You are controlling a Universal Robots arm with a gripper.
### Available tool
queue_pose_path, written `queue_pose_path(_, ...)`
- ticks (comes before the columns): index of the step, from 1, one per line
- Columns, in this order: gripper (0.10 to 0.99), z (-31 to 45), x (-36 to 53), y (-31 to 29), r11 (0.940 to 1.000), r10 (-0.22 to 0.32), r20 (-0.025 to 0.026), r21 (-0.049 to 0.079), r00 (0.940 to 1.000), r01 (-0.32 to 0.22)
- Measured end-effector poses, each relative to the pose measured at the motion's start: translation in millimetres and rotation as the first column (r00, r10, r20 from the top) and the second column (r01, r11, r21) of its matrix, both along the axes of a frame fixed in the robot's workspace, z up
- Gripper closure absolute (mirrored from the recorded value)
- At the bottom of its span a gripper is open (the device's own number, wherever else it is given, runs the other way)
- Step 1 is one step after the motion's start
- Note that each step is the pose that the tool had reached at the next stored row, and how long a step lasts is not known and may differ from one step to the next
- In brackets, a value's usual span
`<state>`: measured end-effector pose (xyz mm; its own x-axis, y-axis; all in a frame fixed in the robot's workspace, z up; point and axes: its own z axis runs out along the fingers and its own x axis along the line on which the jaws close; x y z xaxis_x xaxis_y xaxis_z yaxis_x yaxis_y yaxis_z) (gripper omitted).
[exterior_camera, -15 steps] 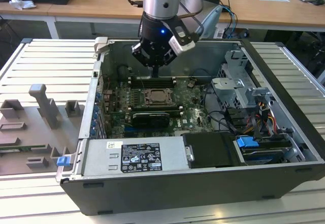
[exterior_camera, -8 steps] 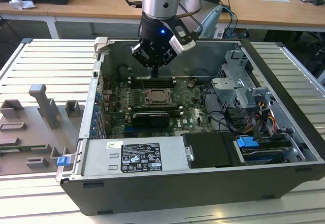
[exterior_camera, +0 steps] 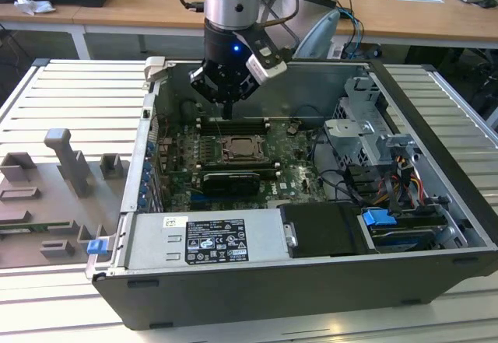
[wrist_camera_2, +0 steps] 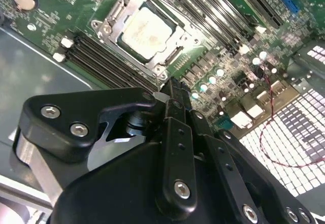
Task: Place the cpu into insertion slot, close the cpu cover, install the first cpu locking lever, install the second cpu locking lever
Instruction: 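Install the first cpu locking lever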
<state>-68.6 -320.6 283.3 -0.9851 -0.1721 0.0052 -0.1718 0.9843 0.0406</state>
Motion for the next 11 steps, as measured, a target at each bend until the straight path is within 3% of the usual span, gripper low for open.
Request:
queue_pose_path(4, 0.980, -1.9, -9.5, 0.4, 0.9999, -0.013, 0.0013, 0.000, 0.9999, 0.013)
queue_pose_path(6, 0.980, -3.2, -10.7, 0.4, 0.9992, -0.039, 0.0012, 0.000, 0.9992, 0.039)
queue_pose_path(11, 0.980, -4.5, -13.2, 0.5, 0.9992, -0.041, 0.0018, 0.001, 0.9992, 0.041)
